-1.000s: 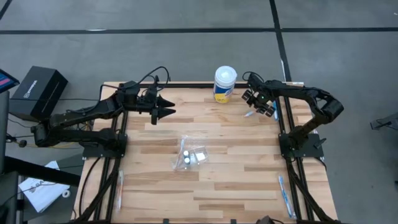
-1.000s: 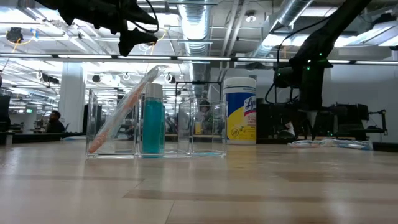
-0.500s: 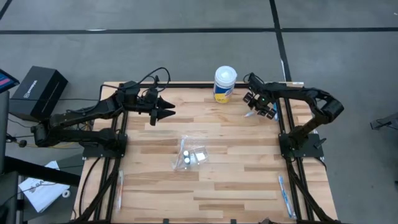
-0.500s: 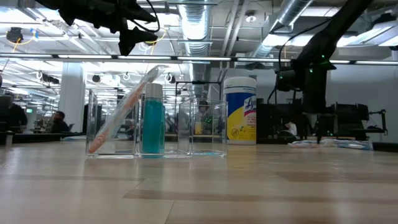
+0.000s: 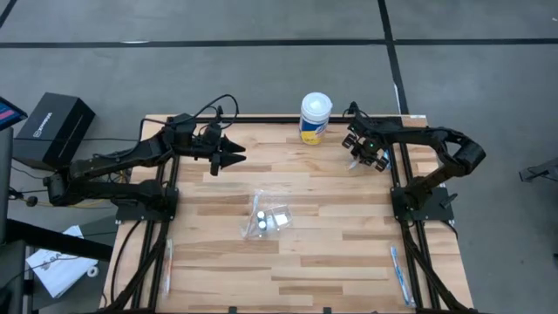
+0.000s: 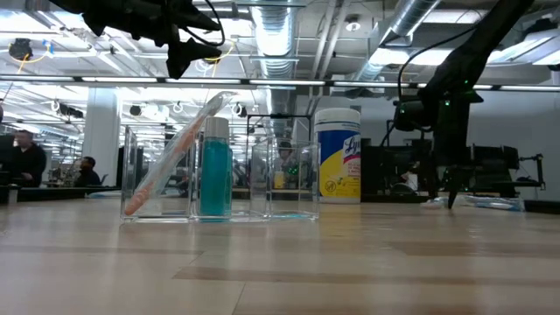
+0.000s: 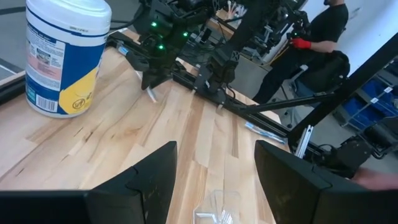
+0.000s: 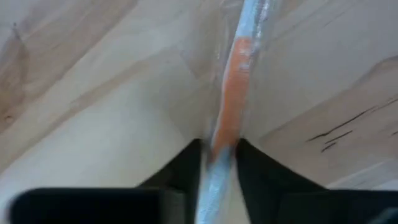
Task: Pick & Place toothbrushing station
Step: Put the right orange toothbrush into the transparent organizer
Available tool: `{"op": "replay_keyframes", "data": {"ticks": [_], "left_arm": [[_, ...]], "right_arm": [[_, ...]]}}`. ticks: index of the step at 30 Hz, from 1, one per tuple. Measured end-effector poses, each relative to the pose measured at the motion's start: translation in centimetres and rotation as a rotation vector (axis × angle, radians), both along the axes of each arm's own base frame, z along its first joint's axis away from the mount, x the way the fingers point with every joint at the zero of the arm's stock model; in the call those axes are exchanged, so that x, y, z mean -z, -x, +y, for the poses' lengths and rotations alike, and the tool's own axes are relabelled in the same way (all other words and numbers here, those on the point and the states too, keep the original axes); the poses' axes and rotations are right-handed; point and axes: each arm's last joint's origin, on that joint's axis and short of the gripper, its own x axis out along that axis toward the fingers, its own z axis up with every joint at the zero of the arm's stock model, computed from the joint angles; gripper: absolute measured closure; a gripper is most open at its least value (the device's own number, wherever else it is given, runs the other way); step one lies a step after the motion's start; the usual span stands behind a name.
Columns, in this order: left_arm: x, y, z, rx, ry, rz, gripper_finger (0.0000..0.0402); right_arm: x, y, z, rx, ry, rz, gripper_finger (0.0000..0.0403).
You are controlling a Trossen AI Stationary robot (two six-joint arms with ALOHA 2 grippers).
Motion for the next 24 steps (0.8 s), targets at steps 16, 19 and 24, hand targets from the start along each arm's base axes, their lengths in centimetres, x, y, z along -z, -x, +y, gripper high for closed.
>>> {"op": "replay_keyframes", "data": {"ticks": [16, 19, 24], "left_arm": [[0.0, 0.0, 0.0, -0.002, -0.008, 0.0, 0.0192], [0.0, 0.0, 0.0, -0.005, -0.009, 0.0, 0.0192], [0.0, 0.0, 0.0, -0.003, -0.015, -0.001, 0.0192]], "right_arm": [[-0.9, -1.5, 0.6, -0.134, 0.042, -0.117, 0.0393], [-1.5, -2.2, 1.7, -0.186, 0.054, -0.136, 0.0393], [-3.7, -2.9, 4.0, -0.247, 0.082, -0.206, 0.0393]]}}
